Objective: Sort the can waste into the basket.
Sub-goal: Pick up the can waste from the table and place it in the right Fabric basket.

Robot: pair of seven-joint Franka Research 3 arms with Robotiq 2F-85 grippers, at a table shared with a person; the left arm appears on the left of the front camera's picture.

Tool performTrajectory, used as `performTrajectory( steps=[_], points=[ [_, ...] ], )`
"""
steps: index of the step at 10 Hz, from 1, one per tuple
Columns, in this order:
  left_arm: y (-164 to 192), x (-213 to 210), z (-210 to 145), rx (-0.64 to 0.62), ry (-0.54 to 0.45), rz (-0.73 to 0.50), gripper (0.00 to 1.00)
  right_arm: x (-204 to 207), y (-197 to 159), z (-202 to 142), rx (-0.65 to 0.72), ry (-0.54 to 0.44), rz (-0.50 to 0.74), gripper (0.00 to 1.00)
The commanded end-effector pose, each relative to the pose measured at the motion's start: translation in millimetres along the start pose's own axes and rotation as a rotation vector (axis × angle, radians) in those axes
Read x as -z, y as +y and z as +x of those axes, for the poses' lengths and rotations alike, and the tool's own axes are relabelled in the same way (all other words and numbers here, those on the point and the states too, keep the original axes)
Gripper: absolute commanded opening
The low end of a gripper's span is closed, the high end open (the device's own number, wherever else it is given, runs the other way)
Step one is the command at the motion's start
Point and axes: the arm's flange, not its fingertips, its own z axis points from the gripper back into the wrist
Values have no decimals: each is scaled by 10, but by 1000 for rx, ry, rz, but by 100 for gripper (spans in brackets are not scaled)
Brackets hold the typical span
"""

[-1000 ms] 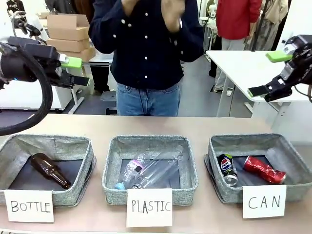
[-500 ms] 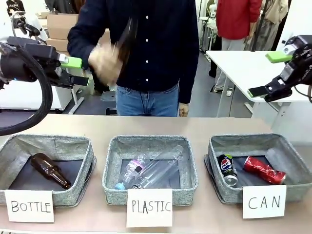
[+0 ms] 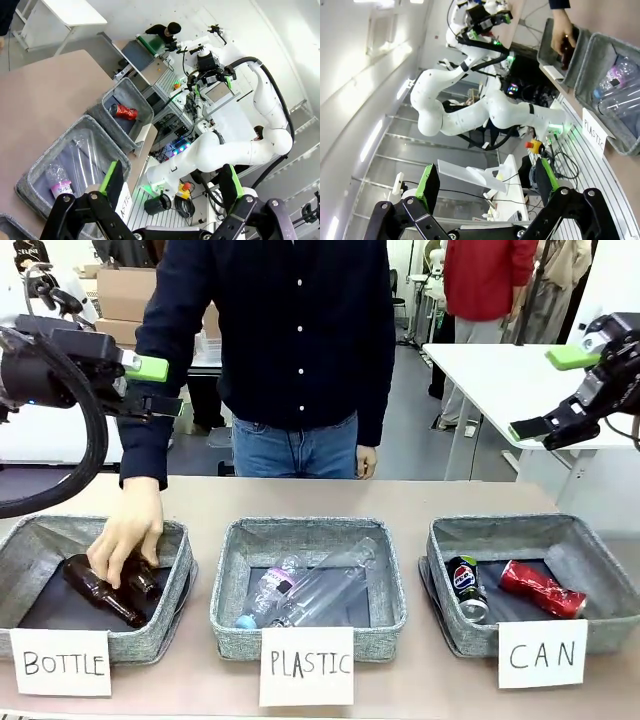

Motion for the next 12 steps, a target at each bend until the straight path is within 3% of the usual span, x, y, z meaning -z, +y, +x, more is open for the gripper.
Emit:
performTrajectory(
  steps=[1, 12],
  points=[
    [-8, -7, 12, -10, -11, -9, 100, -1, -8, 7, -21, 13, -10, 100],
    [-8, -7, 12, -10, -11, -9, 100, -1, -8, 7, -21, 13, -10, 100]
  ],
)
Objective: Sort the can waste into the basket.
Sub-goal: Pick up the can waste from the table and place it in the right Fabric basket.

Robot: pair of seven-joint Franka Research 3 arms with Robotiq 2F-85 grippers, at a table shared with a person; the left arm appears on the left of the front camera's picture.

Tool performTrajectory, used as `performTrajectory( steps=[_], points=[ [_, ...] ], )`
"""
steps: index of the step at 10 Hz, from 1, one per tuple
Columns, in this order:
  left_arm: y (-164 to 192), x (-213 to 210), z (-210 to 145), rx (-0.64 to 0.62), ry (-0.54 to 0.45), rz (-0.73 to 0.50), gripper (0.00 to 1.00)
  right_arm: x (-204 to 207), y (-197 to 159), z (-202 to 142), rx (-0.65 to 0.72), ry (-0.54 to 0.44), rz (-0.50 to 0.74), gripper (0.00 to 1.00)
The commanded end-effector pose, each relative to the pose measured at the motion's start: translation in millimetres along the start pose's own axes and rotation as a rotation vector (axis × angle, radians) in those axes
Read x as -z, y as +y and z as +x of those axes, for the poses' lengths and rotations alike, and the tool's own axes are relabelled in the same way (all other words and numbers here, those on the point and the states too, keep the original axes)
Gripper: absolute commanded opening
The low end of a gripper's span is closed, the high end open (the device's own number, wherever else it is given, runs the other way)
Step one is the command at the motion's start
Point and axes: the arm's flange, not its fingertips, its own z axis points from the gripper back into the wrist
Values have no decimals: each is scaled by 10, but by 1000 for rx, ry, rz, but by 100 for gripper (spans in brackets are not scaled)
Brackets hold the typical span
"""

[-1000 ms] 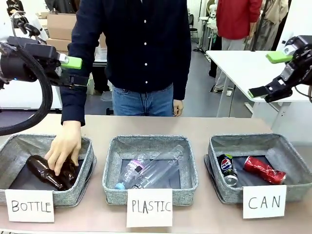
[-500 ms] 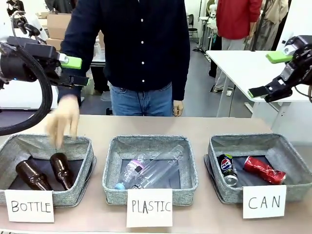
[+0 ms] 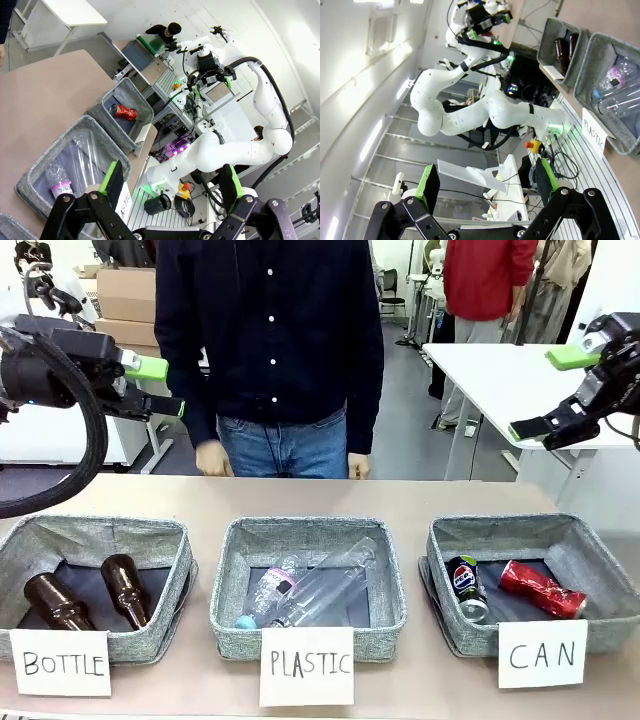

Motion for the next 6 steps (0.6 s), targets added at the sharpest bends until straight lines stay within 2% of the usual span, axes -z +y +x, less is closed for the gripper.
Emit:
performTrajectory(
  steps=[1, 6],
  points=[
    [-8, -7, 12, -10, -11, -9, 100, 0, -7, 8, -20, 13, -10, 100],
    [-8, -7, 12, -10, -11, -9, 100, 0, -7, 8, -20, 13, -10, 100]
  ],
)
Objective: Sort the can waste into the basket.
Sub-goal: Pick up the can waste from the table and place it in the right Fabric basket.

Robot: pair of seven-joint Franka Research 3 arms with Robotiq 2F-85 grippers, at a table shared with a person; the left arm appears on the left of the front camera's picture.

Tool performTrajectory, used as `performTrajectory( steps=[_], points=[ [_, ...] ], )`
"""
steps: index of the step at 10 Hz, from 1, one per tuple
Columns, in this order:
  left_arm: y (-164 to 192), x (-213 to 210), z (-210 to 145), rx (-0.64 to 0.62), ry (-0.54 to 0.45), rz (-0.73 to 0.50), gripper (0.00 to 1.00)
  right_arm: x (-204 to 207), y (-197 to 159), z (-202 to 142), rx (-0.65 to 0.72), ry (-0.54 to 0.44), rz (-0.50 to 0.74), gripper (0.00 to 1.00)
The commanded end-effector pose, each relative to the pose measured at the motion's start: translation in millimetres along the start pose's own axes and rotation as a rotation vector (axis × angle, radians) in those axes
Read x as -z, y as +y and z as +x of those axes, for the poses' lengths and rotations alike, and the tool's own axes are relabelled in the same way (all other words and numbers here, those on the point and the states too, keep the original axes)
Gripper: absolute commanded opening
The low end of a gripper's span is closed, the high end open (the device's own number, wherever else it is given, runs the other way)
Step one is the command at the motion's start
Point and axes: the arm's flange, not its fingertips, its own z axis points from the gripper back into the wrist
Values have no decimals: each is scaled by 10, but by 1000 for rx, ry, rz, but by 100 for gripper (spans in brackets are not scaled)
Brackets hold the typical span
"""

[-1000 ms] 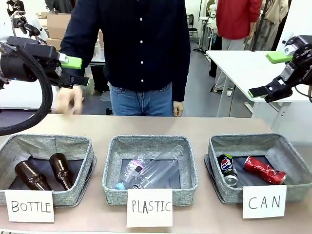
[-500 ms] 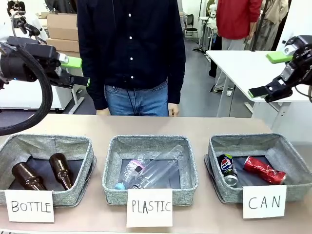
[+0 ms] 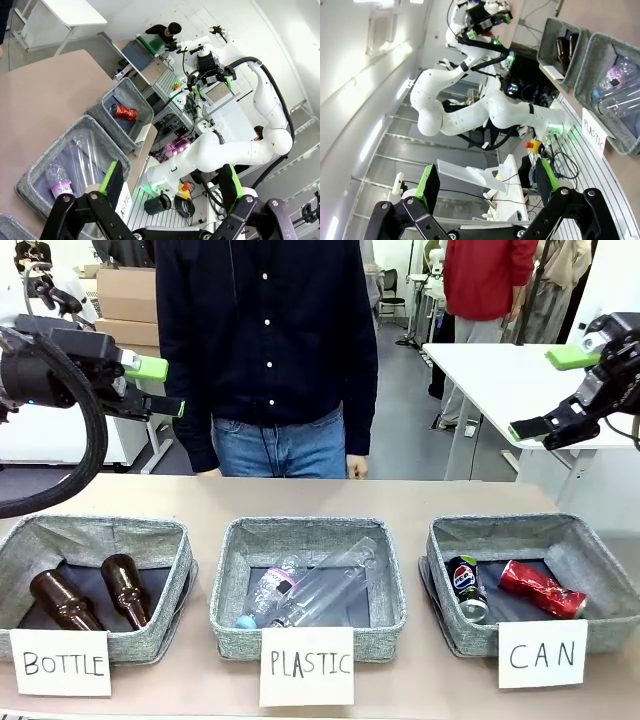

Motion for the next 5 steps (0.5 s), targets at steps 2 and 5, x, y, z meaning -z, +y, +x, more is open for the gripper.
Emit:
performTrajectory(
  steps=[2, 5],
  points=[
    [-8, -7, 12, -10, -11, -9, 100, 0, -7, 8, -20, 13, -10, 100],
    [-8, -7, 12, -10, -11, -9, 100, 0, -7, 8, -20, 13, -10, 100]
  ],
)
